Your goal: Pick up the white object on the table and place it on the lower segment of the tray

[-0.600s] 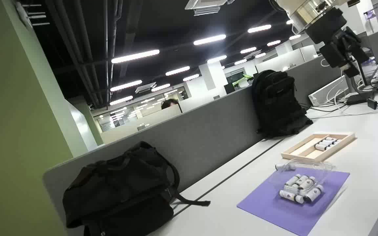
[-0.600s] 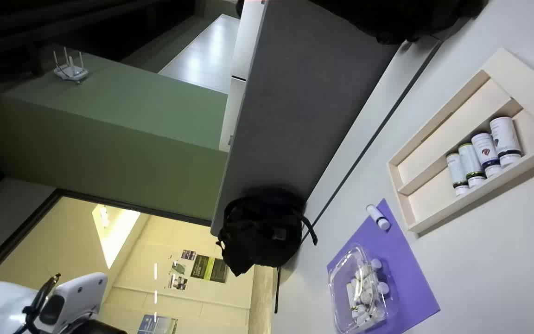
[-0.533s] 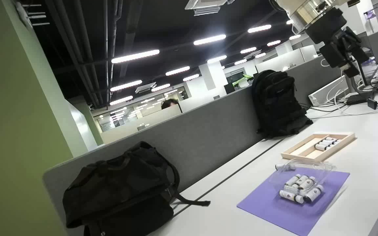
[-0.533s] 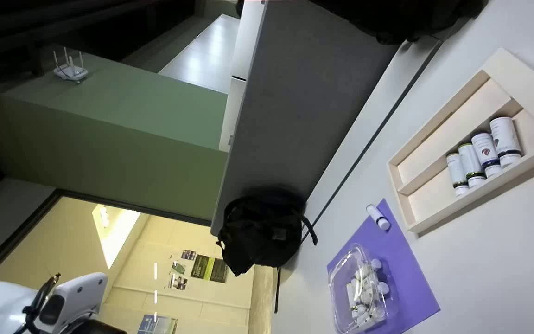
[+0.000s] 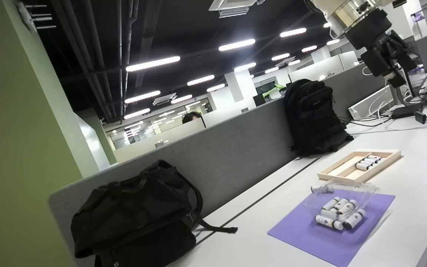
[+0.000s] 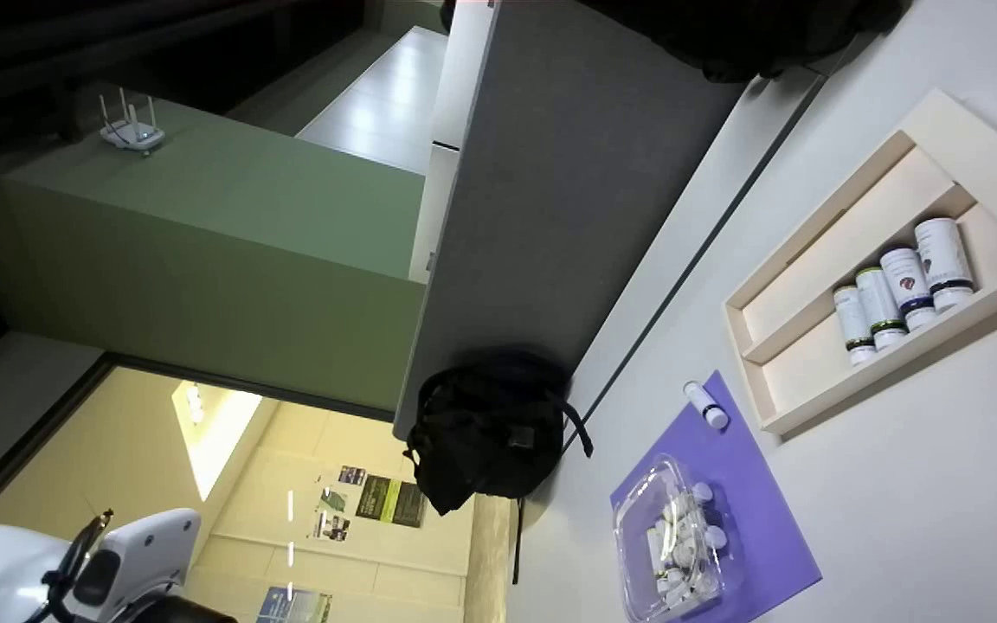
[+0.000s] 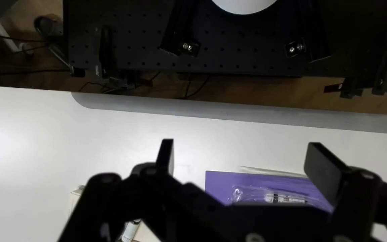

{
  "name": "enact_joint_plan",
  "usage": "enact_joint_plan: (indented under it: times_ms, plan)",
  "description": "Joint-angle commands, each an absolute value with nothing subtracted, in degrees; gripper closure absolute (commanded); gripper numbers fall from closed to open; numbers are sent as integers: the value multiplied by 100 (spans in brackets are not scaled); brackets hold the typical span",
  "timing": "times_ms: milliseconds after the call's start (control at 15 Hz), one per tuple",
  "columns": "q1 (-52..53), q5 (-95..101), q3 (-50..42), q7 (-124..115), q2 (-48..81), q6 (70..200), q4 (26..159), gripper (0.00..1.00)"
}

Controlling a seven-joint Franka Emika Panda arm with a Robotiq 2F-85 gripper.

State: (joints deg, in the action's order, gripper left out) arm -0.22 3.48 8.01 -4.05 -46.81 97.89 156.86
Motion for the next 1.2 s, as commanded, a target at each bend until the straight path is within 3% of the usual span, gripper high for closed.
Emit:
enact_joint_plan:
  times_ms: [0,467,667,733,1133]
  plan:
    - [30,460,643,-452,-4522,9866,15606,0]
    - [-579,1150,-196,53,-2870,11825,14662,0]
    - [-742,1056,-333,-19,-1900,11965,13744,0]
    - [-665,1061,-324,111,-2708,12102,14548,0]
    - [-655,1052,-335,142,-2536,12111,14452,0]
